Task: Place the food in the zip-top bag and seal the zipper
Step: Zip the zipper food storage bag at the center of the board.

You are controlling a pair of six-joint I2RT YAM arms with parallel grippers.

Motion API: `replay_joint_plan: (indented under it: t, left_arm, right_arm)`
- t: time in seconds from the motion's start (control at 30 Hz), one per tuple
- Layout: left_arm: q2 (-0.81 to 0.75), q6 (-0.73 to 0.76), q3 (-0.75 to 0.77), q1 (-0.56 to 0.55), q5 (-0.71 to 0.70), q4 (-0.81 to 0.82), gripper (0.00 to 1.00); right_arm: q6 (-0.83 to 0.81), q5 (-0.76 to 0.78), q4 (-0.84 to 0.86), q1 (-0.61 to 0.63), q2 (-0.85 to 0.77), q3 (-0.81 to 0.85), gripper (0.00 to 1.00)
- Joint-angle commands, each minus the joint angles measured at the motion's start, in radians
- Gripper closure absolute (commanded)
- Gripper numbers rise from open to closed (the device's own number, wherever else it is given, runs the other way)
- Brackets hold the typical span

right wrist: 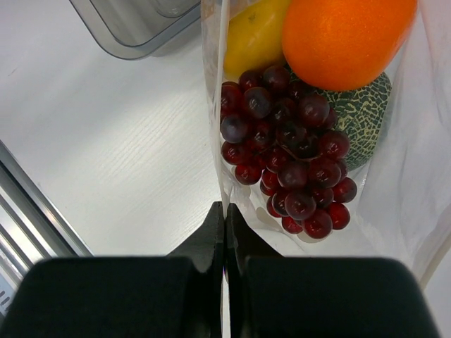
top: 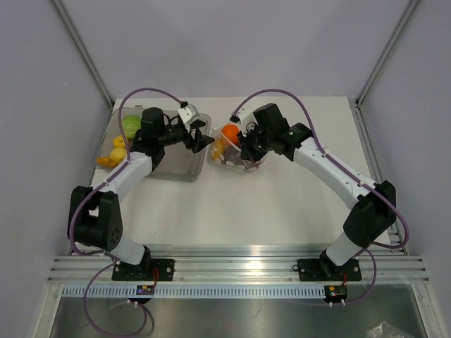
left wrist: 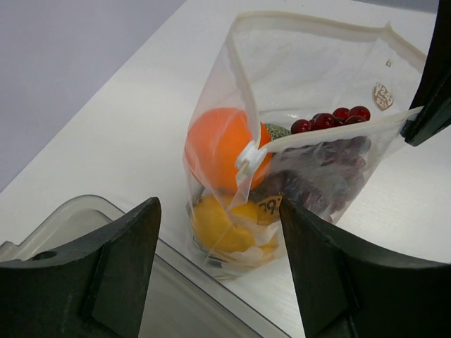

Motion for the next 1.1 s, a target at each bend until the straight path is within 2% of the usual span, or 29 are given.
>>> replay_joint_plan:
  t: [0.0, 0.13, 0.3, 0.53, 0.63, 0.67, 0.77, 1.07]
  left_arm:
    - [0.01, 0.013, 0.052, -0.013, 0.076, 0.068, 0.29]
    - [0.026, 0.038, 0.072, -0.023, 0.132, 0.01, 0.35]
    - [0.038, 0.027, 0.071, -0.032, 0.162, 0.011, 0.41]
    - [0.052, 0.017, 0.072, -0.04, 0.166, 0.008, 0.61]
    - [0.05, 0.001, 0.074, -0.04, 0.142, 0.026, 0.55]
    - [0.055, 0.001, 0.08, -0.04, 0.134, 0.026, 0.43]
    - [0.063, 0.003, 0.092, -0.04, 0.096, 0.028, 0.29]
    - [0.103, -0.02, 0.133, -0.039, 0.062, 0.048, 0.3]
  right_arm:
    - [-0.013, -0.038, 0.012, -0.005, -0.002, 0.049, 1.0]
    - [-0.013, -0.037, 0.006, -0.007, 0.007, 0.064, 1.0]
    - [-0.013, -0.035, 0.0, -0.007, 0.008, 0.076, 1.0]
    - [-0.012, -0.034, -0.005, -0.005, 0.011, 0.084, 1.0]
    - [-0.013, -0.034, -0.008, -0.007, 0.011, 0.086, 1.0]
    - [-0.013, -0.032, -0.012, -0.005, 0.011, 0.086, 1.0]
    - [-0.013, -0.032, -0.011, -0.005, 0.01, 0.081, 1.0]
    - [-0.016, -0.034, -0.017, -0.005, 0.007, 0.076, 1.0]
